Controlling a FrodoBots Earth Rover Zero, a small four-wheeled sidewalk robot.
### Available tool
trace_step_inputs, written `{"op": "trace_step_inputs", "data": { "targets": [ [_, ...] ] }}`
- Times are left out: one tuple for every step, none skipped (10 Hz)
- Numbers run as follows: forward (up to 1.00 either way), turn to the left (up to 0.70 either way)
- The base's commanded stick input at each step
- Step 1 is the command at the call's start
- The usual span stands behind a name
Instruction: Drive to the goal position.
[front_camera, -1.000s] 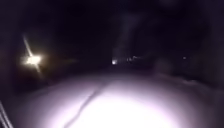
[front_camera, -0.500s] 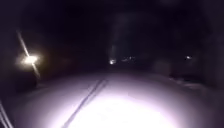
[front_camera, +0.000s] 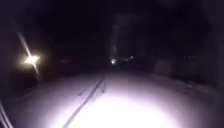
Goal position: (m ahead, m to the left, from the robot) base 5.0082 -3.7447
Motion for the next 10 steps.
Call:
{"op": "trace_step_inputs", "data": {
  "targets": [
    [1.00, 0.00],
    [1.00, 0.00],
    [1.00, 0.00],
    [1.00, 0.00],
    [1.00, 0.00],
    [1.00, 0.00],
    [1.00, 0.00],
    [1.00, 0.00],
    [1.00, 0.00],
    [1.00, 0.00]
  ]
}}
